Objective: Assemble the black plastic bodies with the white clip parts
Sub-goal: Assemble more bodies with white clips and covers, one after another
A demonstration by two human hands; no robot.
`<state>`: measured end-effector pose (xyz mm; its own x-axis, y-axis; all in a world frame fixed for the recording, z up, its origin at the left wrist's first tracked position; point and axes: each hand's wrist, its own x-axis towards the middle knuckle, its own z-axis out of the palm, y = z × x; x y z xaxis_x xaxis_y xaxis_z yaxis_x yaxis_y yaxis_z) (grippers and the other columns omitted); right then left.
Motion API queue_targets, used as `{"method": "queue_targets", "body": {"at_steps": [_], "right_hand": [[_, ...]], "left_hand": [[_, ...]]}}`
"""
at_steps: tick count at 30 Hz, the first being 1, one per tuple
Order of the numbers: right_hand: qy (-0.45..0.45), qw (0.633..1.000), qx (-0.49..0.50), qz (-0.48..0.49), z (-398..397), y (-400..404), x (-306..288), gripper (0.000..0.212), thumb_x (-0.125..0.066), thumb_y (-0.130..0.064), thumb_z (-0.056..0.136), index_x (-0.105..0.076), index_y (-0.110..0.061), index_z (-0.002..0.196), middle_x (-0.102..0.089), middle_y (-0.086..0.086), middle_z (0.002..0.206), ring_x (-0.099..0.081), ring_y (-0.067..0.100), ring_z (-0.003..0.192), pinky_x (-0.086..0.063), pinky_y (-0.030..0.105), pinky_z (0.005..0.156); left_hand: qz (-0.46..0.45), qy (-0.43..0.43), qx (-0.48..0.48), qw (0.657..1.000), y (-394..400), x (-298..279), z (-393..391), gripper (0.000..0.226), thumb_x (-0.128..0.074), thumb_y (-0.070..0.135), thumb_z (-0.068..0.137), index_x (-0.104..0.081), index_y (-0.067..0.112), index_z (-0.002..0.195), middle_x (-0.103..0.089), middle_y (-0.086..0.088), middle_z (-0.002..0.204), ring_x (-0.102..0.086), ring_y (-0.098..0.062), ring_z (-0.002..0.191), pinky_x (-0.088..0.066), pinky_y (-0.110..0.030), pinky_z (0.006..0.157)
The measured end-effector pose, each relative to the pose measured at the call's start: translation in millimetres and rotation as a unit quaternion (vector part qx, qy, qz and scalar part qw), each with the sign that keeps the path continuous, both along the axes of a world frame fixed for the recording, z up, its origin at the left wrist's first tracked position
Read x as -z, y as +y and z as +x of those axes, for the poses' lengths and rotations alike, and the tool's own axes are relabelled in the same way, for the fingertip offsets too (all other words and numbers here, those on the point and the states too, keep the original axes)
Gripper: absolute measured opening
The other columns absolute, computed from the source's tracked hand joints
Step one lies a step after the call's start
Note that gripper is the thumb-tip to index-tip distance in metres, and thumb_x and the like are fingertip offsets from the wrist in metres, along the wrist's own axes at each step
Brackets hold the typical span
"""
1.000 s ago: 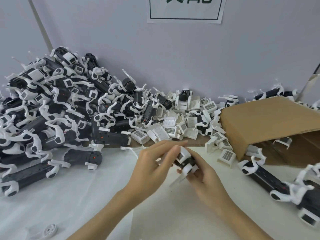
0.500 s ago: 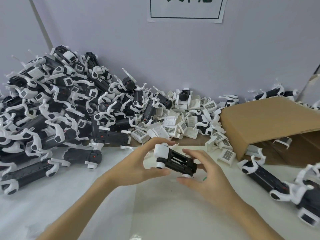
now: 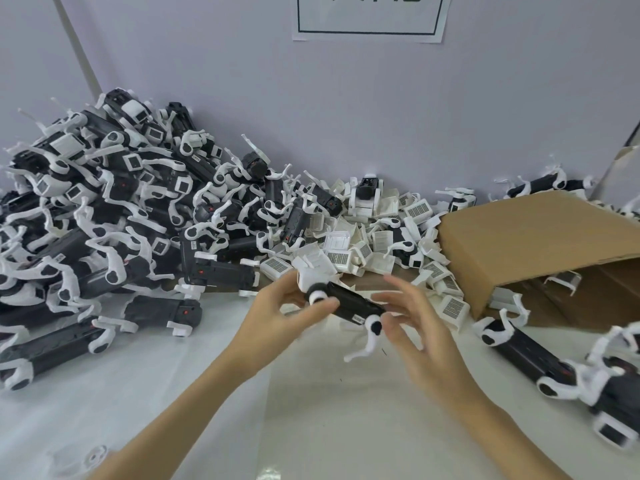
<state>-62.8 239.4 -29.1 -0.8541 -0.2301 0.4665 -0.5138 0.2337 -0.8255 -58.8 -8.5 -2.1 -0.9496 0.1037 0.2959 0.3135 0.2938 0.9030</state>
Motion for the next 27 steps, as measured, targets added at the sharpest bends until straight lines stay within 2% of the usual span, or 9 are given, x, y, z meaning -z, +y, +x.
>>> {"method": "queue_targets", "body": {"at_steps": [2,6,10,13,15,18,21,24,27], "right_hand": [[-0.064,0.997,-0.031,-0.029,2,-3,2,0.042,-0.062,-0.048,0.098,-0.055,-0.047,0.139,-0.068,-0.019,0.126,-0.064,0.008,0.119,-0.047,0.015,0.096],[-0.123,0.989,-0.062,-0.057,4,-12,5,0.05,-0.061,-0.048,0.095,-0.054,-0.034,0.142,-0.071,-0.008,0.126,-0.068,0.015,0.119,-0.053,0.023,0.093],[-0.172,0.978,-0.048,-0.109,5,-17,3,0.038,-0.053,-0.051,0.098,-0.061,-0.033,0.13,-0.075,0.009,0.09,-0.074,0.031,0.084,-0.06,0.036,0.074],[-0.226,0.96,-0.048,-0.156,3,-16,2,0.041,-0.051,-0.052,0.101,-0.064,-0.016,0.113,-0.07,0.021,0.088,-0.065,0.033,0.069,-0.055,0.036,0.061],[-0.266,0.945,-0.041,-0.186,1,-16,1,0.047,-0.052,-0.05,0.104,-0.062,-0.006,0.116,-0.07,0.03,0.093,-0.062,0.03,0.065,-0.051,0.034,0.055],[-0.346,0.905,-0.045,-0.242,-1,-15,-1,0.044,-0.046,-0.041,0.106,-0.063,-0.003,0.123,-0.071,0.034,0.097,-0.059,0.026,0.059,-0.046,0.029,0.048],[-0.396,0.873,-0.077,-0.275,0,-14,-4,0.049,-0.055,-0.041,0.095,-0.064,-0.004,0.126,-0.072,0.034,0.11,-0.063,0.026,0.067,-0.045,0.03,0.056],[-0.427,0.846,-0.105,-0.302,0,-10,-7,0.058,-0.054,-0.038,0.091,-0.06,-0.003,0.137,-0.069,0.033,0.123,-0.072,0.033,0.09,-0.04,0.037,0.074],[-0.426,0.842,-0.128,-0.307,0,-6,-7,0.056,-0.047,-0.035,0.096,-0.057,-0.005,0.143,-0.067,0.028,0.132,-0.07,0.039,0.112,-0.037,0.041,0.079]], "left_hand": [[0.078,-0.053,-0.01,0.996,6,0,0,0.042,-0.077,0.062,0.077,-0.075,0.032,0.106,-0.079,0.007,0.104,-0.073,-0.012,0.101,-0.053,-0.021,0.089],[0.12,-0.132,-0.044,0.983,14,2,4,0.07,-0.068,0.079,0.083,-0.074,0.01,0.093,-0.075,-0.006,0.082,-0.066,-0.011,0.07,-0.045,-0.029,0.082],[0.094,-0.202,-0.045,0.974,22,-2,4,0.064,-0.053,0.084,0.087,-0.07,0.024,0.071,-0.074,-0.008,0.078,-0.066,-0.021,0.065,-0.055,-0.034,0.082],[0.133,-0.255,-0.025,0.958,20,-8,2,0.074,-0.039,0.083,0.095,-0.067,0.017,0.079,-0.066,-0.011,0.071,-0.061,-0.029,0.065,-0.054,-0.037,0.067],[0.148,-0.265,-0.023,0.952,19,-11,1,0.074,-0.035,0.077,0.101,-0.069,0.012,0.089,-0.064,-0.013,0.071,-0.057,-0.029,0.063,-0.05,-0.034,0.06],[0.168,-0.245,-0.02,0.954,19,-9,0,0.063,-0.04,0.062,0.108,-0.069,0.007,0.105,-0.065,-0.015,0.076,-0.058,-0.028,0.061,-0.05,-0.033,0.059],[0.17,-0.201,-0.016,0.965,20,-10,2,0.052,-0.045,0.054,0.11,-0.069,0.009,0.098,-0.067,-0.013,0.079,-0.062,-0.027,0.064,-0.049,-0.038,0.062],[0.114,-0.121,0.008,0.986,23,-13,7,0.049,-0.042,0.049,0.113,-0.066,0.017,0.084,-0.072,-0.01,0.08,-0.064,-0.03,0.067,-0.051,-0.04,0.068],[0.066,-0.083,0.009,0.994,27,-16,12,0.05,-0.036,0.062,0.11,-0.066,0.026,0.093,-0.074,-0.007,0.084,-0.068,-0.027,0.066,-0.053,-0.035,0.069]]}}
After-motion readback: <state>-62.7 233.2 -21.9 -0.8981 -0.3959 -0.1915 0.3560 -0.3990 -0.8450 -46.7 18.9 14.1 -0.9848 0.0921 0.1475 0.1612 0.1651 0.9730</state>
